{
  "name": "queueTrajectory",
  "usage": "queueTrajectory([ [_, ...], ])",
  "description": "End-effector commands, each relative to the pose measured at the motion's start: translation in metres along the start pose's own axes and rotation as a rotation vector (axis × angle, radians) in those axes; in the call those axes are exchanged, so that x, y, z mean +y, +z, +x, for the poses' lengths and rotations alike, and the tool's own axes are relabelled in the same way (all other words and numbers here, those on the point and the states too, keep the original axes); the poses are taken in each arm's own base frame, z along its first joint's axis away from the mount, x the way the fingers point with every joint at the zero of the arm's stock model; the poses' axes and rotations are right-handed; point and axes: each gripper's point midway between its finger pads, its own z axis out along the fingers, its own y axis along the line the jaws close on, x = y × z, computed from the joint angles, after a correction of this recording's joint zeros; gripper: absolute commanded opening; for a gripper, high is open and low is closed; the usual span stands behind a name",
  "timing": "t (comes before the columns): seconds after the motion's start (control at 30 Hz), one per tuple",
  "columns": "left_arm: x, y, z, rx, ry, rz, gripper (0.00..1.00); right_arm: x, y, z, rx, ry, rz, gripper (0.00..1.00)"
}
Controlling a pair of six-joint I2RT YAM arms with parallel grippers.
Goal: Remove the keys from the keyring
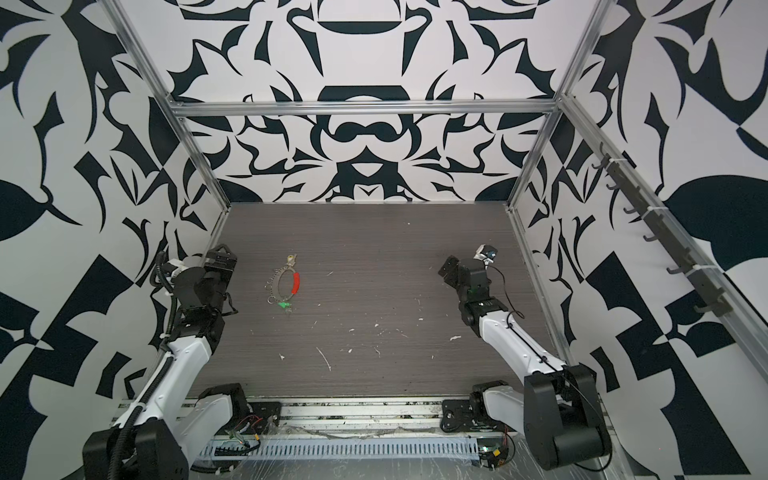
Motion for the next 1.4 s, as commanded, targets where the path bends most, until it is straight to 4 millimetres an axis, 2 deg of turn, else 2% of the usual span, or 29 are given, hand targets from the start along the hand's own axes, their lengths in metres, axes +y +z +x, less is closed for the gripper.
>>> queueTrajectory([
  [0.0, -0.012, -0.005, 0.029, 0.186, -0.026, 0.041, 0.91, 0.028, -0.002, 0.015, 0.116, 0.002, -0.111, 0.92],
  [0.1, -0.001, -0.008, 0.055, 0.325, 0.006, -0.01, 0.8, 0.046, -0.001, 0.038, 0.198, -0.062, -0.16, 0.9],
  [0.17, 0.011, -0.011, 0.074, 0.391, 0.004, -0.033, 0.78, 0.062, -0.002, 0.055, 0.257, -0.138, -0.197, 0.84],
  [0.27, 0.021, -0.019, 0.099, 0.46, 0.055, -0.034, 0.78, 0.087, -0.007, 0.078, 0.302, -0.238, -0.252, 0.84],
  [0.4, 0.032, -0.027, 0.13, 0.538, 0.128, -0.071, 0.74, 0.114, -0.018, 0.098, 0.315, -0.349, -0.308, 0.83],
  [0.5, 0.044, -0.028, 0.143, 0.568, 0.145, -0.115, 0.69, 0.126, -0.022, 0.109, 0.338, -0.393, -0.331, 0.78],
  [0.6, 0.063, -0.026, 0.143, 0.552, 0.155, -0.205, 0.68, 0.129, -0.024, 0.12, 0.36, -0.405, -0.337, 0.76],
  [0.67, 0.065, -0.02, 0.143, 0.542, 0.164, -0.217, 0.68, 0.132, -0.024, 0.126, 0.365, -0.408, -0.344, 0.76],
  [0.77, 0.058, -0.006, 0.139, 0.523, 0.194, -0.214, 0.68, 0.135, -0.023, 0.134, 0.383, -0.418, -0.35, 0.74],
  [0.9, 0.052, 0.021, 0.135, 0.49, 0.229, -0.223, 0.64, 0.137, -0.02, 0.139, 0.4, -0.428, -0.347, 0.66],
  [0.93, 0.057, 0.03, 0.143, 0.519, 0.239, -0.24, 0.61, 0.138, -0.021, 0.139, 0.399, -0.429, -0.351, 0.64],
  [1.03, 0.053, 0.048, 0.145, 0.523, 0.243, -0.253, 0.57, 0.14, -0.021, 0.139, 0.402, -0.431, -0.361, 0.63],
  [1.17, 0.058, 0.058, 0.147, 0.52, 0.238, -0.289, 0.5, 0.144, -0.021, 0.14, 0.408, -0.431, -0.37, 0.62],
  [1.23, 0.066, 0.06, 0.146, 0.51, 0.238, -0.315, 0.51, 0.145, -0.021, 0.14, 0.409, -0.429, -0.373, 0.62],
  [1.37, 0.056, 0.076, 0.137, 0.459, 0.235, -0.27, 0.54, 0.148, -0.018, 0.143, 0.421, -0.426, -0.378, 0.6],
])
